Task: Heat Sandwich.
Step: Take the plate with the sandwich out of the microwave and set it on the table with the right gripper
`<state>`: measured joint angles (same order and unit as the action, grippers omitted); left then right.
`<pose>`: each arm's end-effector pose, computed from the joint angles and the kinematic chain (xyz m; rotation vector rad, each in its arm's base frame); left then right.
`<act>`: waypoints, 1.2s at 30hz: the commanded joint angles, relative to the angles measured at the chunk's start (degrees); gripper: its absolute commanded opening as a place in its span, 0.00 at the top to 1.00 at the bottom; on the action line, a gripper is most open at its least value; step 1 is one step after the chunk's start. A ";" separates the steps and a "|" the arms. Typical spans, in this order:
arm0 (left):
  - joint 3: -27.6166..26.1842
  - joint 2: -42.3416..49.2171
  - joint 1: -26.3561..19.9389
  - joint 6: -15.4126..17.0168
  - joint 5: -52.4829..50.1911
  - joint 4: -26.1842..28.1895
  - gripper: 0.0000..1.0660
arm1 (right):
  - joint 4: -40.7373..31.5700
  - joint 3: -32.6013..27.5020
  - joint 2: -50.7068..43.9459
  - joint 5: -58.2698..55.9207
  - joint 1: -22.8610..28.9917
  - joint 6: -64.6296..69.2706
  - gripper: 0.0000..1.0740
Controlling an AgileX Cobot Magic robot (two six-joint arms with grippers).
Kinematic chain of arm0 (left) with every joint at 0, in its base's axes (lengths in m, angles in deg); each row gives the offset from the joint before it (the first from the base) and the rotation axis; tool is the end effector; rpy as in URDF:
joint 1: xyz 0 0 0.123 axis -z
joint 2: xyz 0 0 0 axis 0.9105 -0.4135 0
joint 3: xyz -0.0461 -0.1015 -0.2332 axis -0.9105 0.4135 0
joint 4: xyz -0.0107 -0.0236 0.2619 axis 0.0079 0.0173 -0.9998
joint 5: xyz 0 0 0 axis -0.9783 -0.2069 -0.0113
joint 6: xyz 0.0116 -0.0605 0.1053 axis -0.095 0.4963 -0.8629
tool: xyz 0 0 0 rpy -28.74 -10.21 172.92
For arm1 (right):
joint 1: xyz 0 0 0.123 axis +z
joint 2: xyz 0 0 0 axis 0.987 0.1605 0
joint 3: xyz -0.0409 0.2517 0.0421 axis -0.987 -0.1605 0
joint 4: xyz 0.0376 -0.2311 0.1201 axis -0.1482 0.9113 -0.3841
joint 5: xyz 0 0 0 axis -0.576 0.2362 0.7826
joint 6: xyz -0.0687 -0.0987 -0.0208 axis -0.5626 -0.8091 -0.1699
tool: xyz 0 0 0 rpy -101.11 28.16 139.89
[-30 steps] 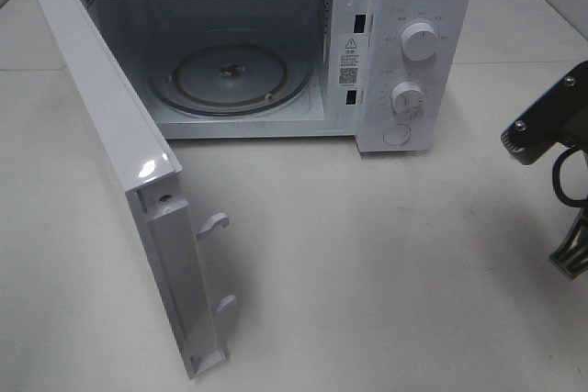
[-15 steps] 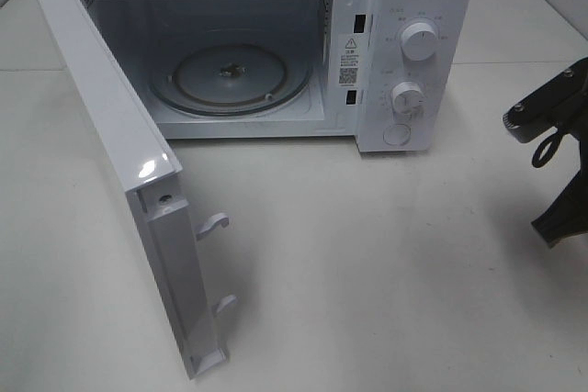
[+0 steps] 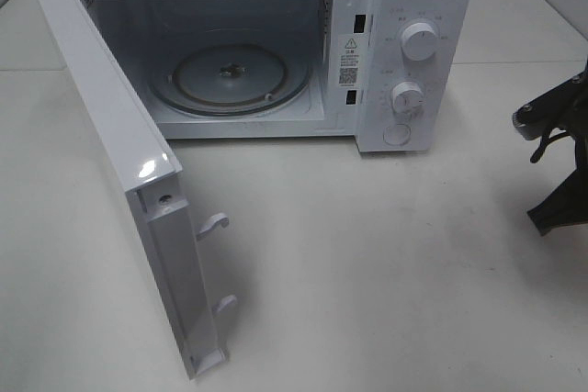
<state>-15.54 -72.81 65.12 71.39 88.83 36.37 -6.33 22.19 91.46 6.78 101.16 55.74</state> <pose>0.0606 0.0005 0.2713 -0.0645 2.0157 -0.0305 0.2684 0.0250 0.1019 -0.2648 2.7237 -0.7889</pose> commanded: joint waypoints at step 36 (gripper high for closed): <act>0.23 1.49 -0.17 0.06 -0.46 0.46 0.05 | 9.80 0.23 15.30 8.48 -0.40 12.95 0.94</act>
<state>-15.54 -72.81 65.12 71.39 88.83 36.37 2.15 22.30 106.87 16.47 101.16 68.57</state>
